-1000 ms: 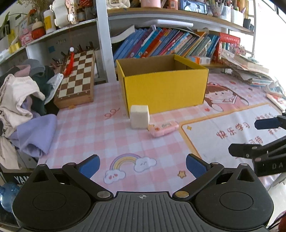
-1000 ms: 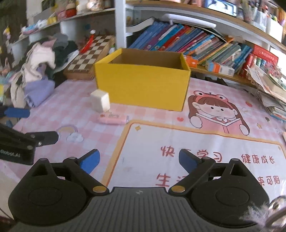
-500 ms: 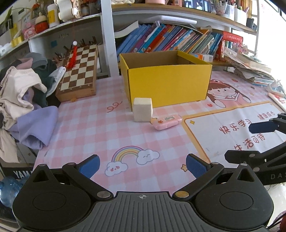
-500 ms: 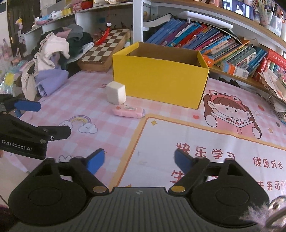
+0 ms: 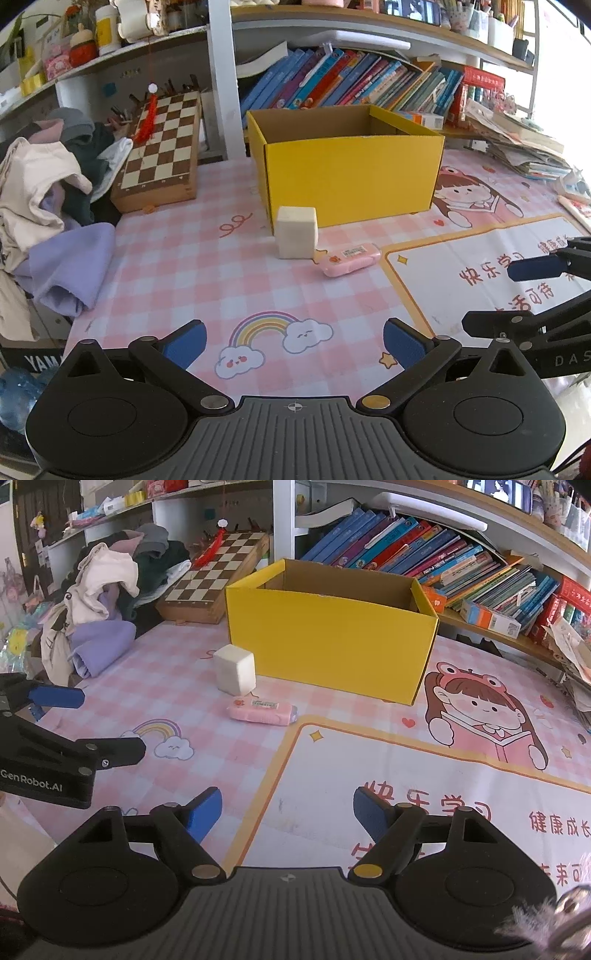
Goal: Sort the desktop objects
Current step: 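Approach and grasp the white cube with the left gripper, then lift the white cube with the left gripper while the right gripper grasps the pink eraser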
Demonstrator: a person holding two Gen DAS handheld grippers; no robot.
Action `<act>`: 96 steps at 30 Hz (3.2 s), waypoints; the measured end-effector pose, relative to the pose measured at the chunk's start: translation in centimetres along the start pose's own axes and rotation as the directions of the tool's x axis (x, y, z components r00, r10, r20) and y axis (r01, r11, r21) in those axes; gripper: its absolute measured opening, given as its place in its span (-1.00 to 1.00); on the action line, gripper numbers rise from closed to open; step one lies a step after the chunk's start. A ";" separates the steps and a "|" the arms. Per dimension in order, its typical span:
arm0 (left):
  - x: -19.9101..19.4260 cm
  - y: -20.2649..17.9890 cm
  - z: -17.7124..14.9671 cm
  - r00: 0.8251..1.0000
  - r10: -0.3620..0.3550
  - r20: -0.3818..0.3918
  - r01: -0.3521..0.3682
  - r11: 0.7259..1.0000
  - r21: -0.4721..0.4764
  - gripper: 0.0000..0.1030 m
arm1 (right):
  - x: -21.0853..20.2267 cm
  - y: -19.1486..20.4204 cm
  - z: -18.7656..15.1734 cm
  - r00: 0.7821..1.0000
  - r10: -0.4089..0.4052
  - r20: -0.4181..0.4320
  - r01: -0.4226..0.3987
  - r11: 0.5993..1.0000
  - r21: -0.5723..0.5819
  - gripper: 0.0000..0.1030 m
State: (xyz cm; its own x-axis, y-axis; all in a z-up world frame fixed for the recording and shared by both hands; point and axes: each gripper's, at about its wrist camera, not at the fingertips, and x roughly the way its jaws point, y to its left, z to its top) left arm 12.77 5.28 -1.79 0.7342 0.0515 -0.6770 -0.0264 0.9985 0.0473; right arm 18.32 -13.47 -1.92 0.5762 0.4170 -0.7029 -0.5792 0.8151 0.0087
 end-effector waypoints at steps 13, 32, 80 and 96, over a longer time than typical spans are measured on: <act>2.7 0.4 2.2 1.000 -0.007 0.000 0.007 1.000 -0.014 0.73 | 1.7 -1.3 1.4 1.000 0.008 -0.015 -0.008 1.000 -0.017 0.51; 8.8 0.8 6.0 1.000 0.004 -0.018 -0.005 0.999 -0.046 0.74 | 5.4 -3.0 3.6 0.996 0.053 -0.067 -0.058 0.996 -0.074 0.51; 6.0 5.1 4.8 0.997 0.055 -0.052 -0.064 0.978 -0.199 -0.36 | 13.9 1.6 7.6 0.990 0.124 -0.061 -0.134 0.967 -0.218 0.38; 5.4 4.7 5.0 0.998 0.057 -0.036 -0.063 0.981 -0.181 -0.36 | 14.5 0.1 7.5 0.988 0.134 -0.074 -0.143 0.981 -0.129 -0.35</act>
State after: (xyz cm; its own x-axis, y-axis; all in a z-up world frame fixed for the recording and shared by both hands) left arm 19.99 10.18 -1.50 0.7064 0.1088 -0.6994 -0.1946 0.9799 -0.0442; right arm 30.95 -4.28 -6.77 0.4491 0.4920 -0.7458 -0.7252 0.6883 0.0173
